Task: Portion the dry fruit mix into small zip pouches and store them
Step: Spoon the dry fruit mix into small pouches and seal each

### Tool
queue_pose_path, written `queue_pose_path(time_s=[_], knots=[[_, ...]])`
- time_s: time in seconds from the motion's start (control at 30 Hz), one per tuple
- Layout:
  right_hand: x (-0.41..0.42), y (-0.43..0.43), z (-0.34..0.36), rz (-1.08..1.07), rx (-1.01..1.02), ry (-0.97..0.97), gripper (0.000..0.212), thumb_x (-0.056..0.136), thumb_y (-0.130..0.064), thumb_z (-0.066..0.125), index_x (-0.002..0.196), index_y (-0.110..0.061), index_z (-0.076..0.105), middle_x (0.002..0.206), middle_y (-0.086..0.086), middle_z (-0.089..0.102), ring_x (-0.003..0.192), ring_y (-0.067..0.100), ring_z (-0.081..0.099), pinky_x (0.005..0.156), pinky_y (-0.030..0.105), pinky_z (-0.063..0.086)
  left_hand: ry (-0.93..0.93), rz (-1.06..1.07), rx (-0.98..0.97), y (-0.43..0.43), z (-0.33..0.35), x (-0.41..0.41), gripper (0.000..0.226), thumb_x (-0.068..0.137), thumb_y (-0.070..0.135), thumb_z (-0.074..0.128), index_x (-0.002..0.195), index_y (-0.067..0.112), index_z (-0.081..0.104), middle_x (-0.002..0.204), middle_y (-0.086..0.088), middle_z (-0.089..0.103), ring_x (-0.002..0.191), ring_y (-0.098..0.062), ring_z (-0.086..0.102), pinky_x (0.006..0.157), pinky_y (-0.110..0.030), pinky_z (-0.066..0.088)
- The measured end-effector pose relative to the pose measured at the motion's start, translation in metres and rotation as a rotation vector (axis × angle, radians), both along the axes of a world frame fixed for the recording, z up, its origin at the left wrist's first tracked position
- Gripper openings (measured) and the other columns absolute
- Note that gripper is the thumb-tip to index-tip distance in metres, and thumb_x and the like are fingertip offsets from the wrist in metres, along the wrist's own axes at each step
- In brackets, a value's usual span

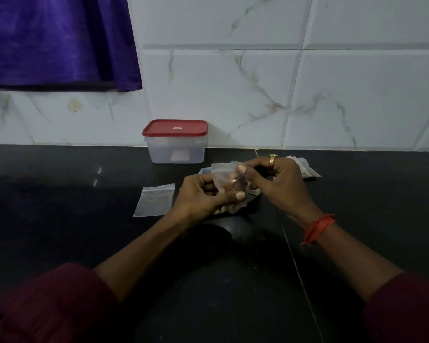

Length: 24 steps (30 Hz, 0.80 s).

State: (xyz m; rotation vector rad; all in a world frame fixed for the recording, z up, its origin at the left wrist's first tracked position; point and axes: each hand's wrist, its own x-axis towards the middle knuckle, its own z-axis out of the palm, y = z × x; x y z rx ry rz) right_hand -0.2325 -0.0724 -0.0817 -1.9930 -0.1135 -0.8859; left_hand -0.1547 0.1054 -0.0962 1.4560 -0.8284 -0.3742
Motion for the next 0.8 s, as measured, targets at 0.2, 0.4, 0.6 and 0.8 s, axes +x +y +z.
queue_pose_path(time_s=[0.2,0.4,0.6,0.8], knots=[[0.0002,-0.001,-0.0014,-0.046,0.006,-0.016,0.009,0.088,-0.026,0.076,0.091,-0.018,0.079,0.082,-0.007,0.077,0.073,0.015,0.073,0.067,0.032,0.06,0.058,-0.02,0.001,-0.0018,0.0003,-0.001,0.026,0.083,0.003,0.075,0.109,0.003,0.069,0.098,-0.007,0.078,0.086,-0.017,0.075,0.068,-0.021,0.058],[-0.0004,-0.0013,0.0003,-0.093,0.029,-0.043,0.008,0.088,-0.024,0.076,0.089,-0.016,0.079,0.073,-0.006,0.074,0.057,0.009,0.067,0.058,0.024,0.054,0.031,-0.012,0.07,-0.0015,0.0004,-0.0024,0.033,0.077,0.005,0.081,0.109,0.007,0.072,0.098,-0.002,0.078,0.089,-0.015,0.075,0.071,-0.022,0.059],[-0.0003,-0.0033,-0.0012,0.005,-0.008,0.058,0.038,0.076,-0.064,0.072,0.092,-0.03,0.077,0.078,-0.003,0.073,0.068,0.019,0.069,0.063,0.037,0.058,0.072,-0.001,0.026,-0.0004,0.0012,-0.0006,0.025,0.079,0.0,0.076,0.102,0.008,0.072,0.094,-0.004,0.078,0.09,-0.016,0.075,0.072,-0.021,0.059],[0.0028,-0.0027,-0.005,0.068,-0.013,0.089,0.036,0.078,-0.053,0.077,0.094,-0.02,0.078,0.086,0.004,0.077,0.082,0.031,0.073,0.073,0.056,0.057,0.068,0.054,-0.066,-0.0024,0.0008,0.0031,0.043,0.071,-0.004,0.082,0.111,0.005,0.07,0.099,-0.011,0.078,0.093,-0.024,0.075,0.079,-0.034,0.062]])
